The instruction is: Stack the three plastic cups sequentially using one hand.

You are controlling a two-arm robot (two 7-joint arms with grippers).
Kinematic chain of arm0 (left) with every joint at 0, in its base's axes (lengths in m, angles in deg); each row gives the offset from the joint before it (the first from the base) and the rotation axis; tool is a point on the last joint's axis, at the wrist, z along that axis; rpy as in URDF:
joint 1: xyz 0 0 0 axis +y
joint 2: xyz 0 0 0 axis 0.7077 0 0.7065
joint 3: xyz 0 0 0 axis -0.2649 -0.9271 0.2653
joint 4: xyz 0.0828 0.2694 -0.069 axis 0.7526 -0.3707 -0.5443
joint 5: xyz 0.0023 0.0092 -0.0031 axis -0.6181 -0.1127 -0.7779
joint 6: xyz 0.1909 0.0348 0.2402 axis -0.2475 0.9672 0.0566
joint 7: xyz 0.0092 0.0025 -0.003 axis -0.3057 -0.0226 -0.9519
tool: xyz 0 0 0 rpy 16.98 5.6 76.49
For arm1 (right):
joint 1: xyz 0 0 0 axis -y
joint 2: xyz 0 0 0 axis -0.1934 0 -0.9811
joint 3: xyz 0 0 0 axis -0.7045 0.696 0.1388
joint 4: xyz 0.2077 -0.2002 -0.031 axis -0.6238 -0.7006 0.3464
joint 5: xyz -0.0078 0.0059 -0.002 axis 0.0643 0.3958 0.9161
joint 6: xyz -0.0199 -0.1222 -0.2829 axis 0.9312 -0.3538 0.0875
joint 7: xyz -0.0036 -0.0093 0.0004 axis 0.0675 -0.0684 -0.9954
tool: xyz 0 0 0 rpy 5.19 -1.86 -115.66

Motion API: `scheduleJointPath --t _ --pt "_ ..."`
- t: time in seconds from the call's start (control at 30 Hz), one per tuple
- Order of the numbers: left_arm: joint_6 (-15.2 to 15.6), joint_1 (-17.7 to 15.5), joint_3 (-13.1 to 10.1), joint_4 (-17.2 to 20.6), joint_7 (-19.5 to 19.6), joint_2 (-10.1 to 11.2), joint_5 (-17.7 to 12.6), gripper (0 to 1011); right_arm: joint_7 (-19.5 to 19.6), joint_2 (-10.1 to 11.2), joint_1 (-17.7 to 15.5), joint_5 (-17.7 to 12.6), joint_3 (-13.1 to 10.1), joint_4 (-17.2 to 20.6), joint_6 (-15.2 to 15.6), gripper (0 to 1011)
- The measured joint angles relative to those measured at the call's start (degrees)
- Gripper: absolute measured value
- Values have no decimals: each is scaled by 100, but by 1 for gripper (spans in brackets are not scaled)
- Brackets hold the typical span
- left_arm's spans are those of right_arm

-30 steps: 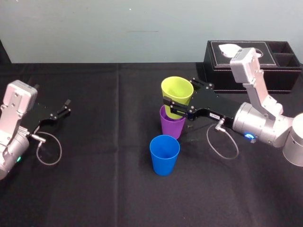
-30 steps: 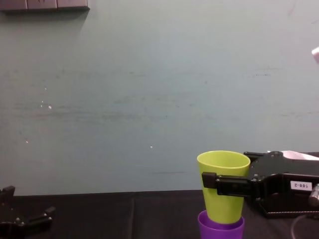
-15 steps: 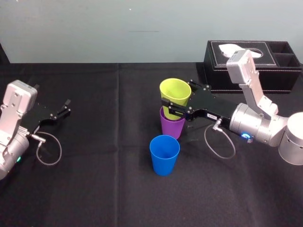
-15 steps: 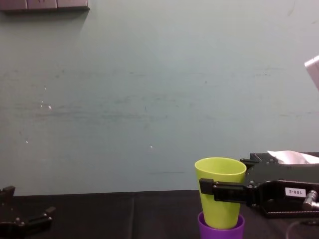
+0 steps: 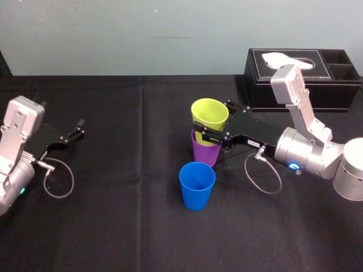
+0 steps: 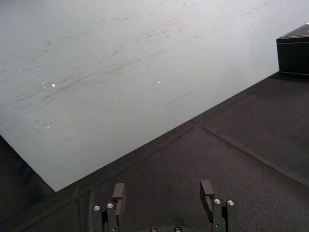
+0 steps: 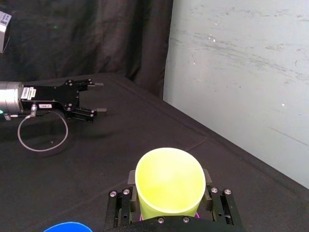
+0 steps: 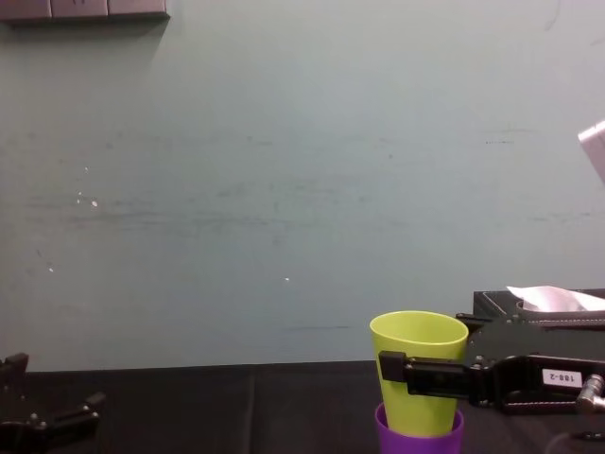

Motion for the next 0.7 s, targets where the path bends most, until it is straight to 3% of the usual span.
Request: scheduleJointPath --t 0.63,0.7 --pt "0 0 0 0 0 0 0 1011 3 1 0 1 -1 2 0 742" --pt "0 0 0 0 0 0 0 1011 3 1 0 2 -1 3 0 776"
